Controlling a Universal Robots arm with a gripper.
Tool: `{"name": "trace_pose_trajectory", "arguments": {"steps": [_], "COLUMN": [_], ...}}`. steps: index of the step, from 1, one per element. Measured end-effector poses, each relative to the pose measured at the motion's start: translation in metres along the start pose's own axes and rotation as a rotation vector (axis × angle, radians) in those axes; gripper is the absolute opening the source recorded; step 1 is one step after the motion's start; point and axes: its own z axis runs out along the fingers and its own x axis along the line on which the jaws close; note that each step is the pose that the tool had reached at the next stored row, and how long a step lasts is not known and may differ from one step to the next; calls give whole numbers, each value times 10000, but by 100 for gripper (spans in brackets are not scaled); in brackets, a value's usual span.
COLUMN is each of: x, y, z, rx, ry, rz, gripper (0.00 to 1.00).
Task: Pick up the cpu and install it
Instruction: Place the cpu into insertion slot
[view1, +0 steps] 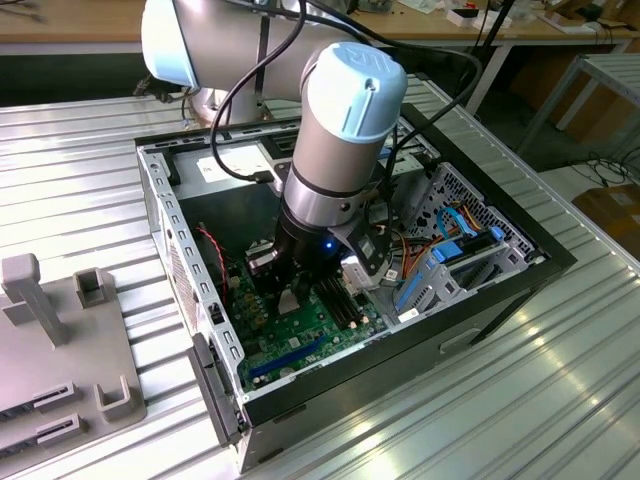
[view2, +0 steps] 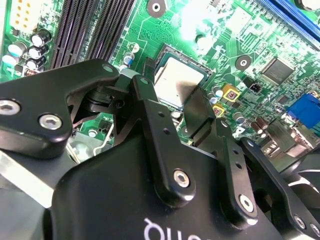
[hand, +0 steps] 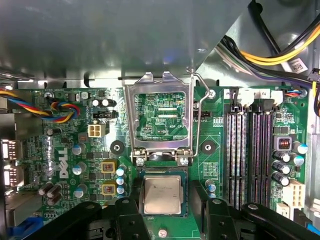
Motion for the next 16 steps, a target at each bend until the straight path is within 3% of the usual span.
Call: {"name": "trace_pose_trajectory", "arguments": {"steps": [9, 16], "x": [-17, -13], "y": [1, 0], "z": [29, -38], "rx": [-4, -10], "ry": [-1, 3], "rz": [0, -2], "gripper": [51, 51]}}
